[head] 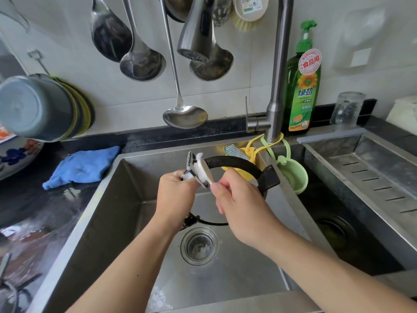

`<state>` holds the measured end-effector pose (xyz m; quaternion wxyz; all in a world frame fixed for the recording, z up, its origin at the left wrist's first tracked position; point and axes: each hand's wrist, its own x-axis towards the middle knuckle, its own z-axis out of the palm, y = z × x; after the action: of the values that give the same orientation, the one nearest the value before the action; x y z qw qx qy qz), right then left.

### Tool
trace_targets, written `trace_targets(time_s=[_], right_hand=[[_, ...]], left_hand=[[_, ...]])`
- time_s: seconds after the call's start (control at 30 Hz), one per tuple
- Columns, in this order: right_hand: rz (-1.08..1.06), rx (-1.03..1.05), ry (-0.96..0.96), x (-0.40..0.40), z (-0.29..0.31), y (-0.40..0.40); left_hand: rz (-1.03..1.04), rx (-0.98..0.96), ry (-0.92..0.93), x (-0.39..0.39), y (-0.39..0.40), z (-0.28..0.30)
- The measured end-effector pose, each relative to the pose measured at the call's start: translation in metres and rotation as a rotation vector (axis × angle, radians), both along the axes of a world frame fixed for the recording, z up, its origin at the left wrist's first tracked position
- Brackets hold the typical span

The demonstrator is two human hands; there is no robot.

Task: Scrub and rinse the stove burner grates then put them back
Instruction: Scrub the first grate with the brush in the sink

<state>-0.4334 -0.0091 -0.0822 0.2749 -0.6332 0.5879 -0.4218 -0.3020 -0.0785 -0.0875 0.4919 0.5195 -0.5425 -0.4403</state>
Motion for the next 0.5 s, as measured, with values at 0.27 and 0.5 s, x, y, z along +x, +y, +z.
trace_targets(time_s=[0.27,0.5], right_hand=[[0.068,0.103,0.06,-0.006,-0.006,0.002],[-0.059,0.005,-0.034,-0.003,0.0,0.0]], left_hand=[[0.088,-0.043,0.045,0.011,-0.007,-0.003],[-0.057,-0.118,-0.131,0.002,-0.003,-0.012]])
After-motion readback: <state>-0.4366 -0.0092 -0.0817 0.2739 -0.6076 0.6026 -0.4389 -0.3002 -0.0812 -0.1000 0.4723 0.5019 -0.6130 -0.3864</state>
